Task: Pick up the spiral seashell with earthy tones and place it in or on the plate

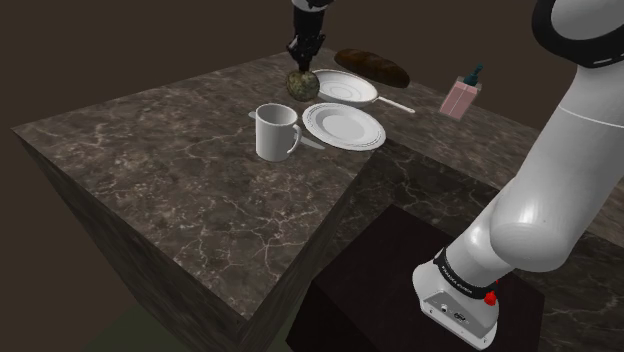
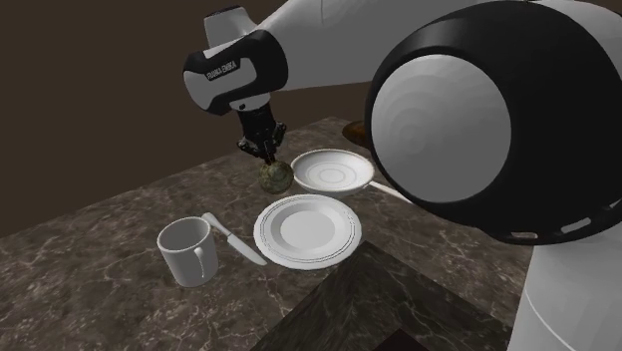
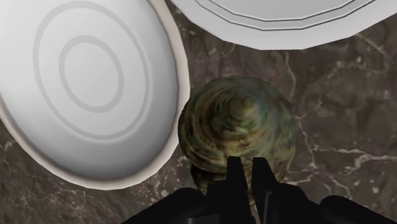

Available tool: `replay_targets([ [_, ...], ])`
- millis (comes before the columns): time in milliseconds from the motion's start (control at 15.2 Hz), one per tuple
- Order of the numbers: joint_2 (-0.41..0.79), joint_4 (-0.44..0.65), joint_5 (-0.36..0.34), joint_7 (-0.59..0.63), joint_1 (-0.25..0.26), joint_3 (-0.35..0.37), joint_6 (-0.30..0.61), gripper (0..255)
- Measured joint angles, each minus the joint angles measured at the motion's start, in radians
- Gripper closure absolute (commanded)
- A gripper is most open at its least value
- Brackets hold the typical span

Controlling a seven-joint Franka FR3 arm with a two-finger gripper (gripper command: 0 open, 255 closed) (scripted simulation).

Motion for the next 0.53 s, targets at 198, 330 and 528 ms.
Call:
replay_targets([
  [198,0.002,0.024,0.003,-0.006,0.001,0.001,-0.027,0],
  [330,-0.001,0.019,0.05,-0.002,-0.023,-0.005,-0.003,0],
  [528,-0.025,-0.07,0.418,-0.01,-0.152,-0.027,0.158,0],
])
